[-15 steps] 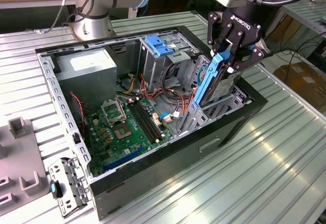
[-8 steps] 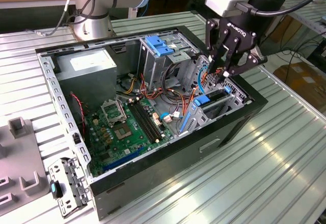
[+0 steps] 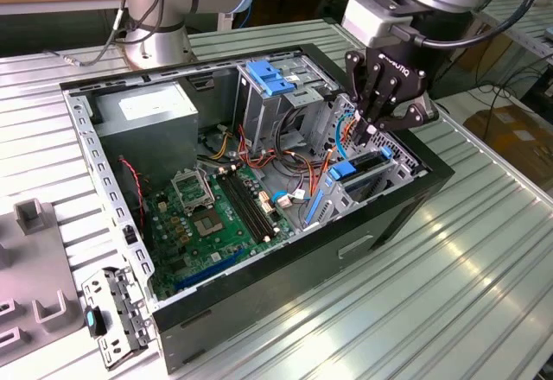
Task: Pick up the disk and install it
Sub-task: 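Insert the disk into the insertion slot, then insert the first disk wire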
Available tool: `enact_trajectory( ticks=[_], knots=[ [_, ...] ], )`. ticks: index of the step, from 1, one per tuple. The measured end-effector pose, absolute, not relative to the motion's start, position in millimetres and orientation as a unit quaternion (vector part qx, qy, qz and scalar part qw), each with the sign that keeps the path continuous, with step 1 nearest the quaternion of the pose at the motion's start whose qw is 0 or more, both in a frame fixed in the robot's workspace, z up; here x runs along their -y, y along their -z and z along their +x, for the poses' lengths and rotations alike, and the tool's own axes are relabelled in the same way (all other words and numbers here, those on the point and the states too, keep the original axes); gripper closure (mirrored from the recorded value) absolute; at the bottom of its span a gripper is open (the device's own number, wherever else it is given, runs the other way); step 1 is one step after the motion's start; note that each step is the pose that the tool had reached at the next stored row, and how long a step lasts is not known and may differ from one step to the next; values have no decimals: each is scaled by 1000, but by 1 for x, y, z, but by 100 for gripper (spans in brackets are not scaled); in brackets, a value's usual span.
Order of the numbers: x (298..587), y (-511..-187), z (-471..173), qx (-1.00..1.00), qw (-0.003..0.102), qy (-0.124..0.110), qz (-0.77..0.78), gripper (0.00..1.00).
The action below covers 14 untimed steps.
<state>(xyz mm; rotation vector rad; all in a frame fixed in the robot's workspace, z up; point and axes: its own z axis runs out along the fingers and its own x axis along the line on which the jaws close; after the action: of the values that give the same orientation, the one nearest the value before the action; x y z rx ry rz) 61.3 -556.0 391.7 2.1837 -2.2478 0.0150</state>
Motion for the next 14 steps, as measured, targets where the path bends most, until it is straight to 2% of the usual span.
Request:
enact_trajectory(
  ticks=[14],
  knots=[
    [556,-385,61,717,4,-5,697,89]
  ],
)
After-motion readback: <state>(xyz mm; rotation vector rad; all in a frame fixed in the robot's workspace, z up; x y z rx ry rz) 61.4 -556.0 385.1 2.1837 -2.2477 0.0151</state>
